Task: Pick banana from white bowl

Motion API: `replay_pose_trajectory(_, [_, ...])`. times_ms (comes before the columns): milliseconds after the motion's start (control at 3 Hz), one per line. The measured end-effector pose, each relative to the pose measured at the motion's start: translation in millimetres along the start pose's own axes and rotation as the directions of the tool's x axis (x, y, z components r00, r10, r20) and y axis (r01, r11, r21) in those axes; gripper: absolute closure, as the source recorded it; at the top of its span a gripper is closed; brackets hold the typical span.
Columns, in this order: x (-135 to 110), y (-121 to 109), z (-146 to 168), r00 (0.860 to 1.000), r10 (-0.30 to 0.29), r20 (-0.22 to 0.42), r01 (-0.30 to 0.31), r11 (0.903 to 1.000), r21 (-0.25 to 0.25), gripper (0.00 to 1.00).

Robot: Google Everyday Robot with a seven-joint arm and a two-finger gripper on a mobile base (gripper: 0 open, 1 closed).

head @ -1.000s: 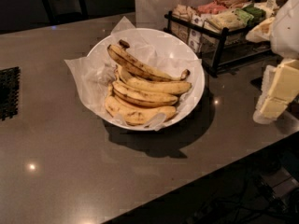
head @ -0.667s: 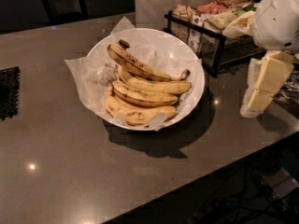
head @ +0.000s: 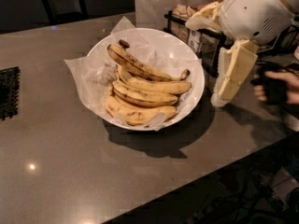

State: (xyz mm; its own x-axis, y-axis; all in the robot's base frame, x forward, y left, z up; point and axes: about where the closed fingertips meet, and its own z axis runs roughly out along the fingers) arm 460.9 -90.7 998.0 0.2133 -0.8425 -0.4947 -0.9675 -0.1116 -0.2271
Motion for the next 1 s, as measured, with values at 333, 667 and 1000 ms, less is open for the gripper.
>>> replay_pose_trajectory(333, [-15.6, -11.5, 22.6, 0.991, -0.033, 0.126, 0.038, 0.9985, -0.039, 0.00])
replay_pose_trajectory(667, [-20.0, -21.0, 54.6, 0.976, -0.049, 0.214, 0.068, 0.9943, -0.083, 0.00])
replay_pose_trajectory(1000, [-22.6, -29.8, 82.8, 0.962, -0.051, 0.268, 0.085, 0.9896, -0.116, 0.00])
